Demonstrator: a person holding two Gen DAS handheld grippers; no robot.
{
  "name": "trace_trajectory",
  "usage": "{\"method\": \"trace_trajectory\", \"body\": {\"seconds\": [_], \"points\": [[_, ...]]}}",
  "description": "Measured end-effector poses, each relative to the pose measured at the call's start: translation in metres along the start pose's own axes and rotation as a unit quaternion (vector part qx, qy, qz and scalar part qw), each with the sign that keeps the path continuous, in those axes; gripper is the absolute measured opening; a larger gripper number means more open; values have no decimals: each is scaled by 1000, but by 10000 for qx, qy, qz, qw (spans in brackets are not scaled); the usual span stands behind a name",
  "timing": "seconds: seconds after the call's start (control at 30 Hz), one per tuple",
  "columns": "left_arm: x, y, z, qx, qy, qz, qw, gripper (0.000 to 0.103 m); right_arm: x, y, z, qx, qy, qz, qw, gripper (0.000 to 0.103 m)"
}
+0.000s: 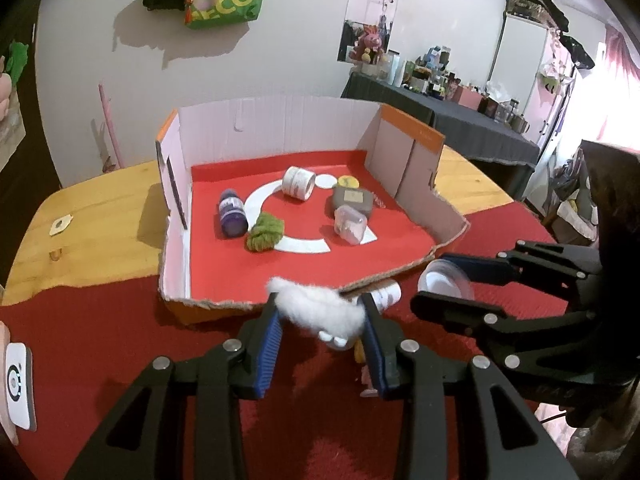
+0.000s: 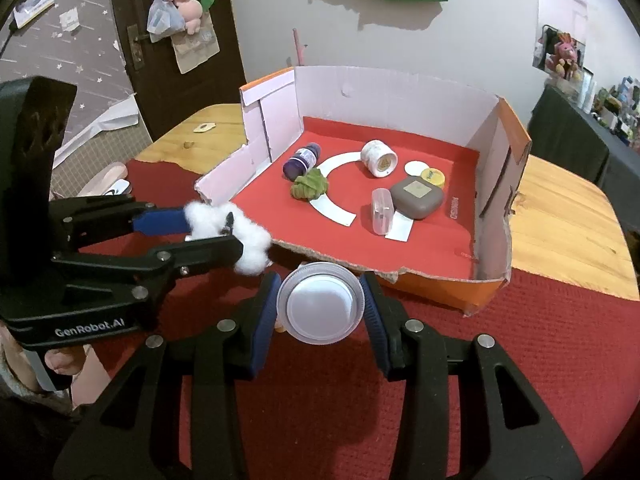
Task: Organize objects
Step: 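Lift the white lid with right gripper while left gripper lifts the fluffy toy over the box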
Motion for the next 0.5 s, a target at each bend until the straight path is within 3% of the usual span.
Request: {"method": "trace_trajectory", "body": {"seconds": [0.13,0.23,0.5], "points": [[-4,4,1,-7,17,-22,10000,36,0,4,-3,-39,29,-28,10000,39],[-13,1,6,69,20,93,9999,15,-4,3,-5,-83,37,10,10000,39],[-16,-2,10,269,-92,125,9995,15,-6,1,-6,-131,92,33,9999,39]]}}
Point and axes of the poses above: each gripper's, at about its wrist camera, not at the fingertips, and x roughly against the way its jaws point, z to its left, y to its top, the point moved 6 cm from there along -x, roughly the way its jaws point, and after that the axes turned 7 degrees about -z, right-handed, at the moved point
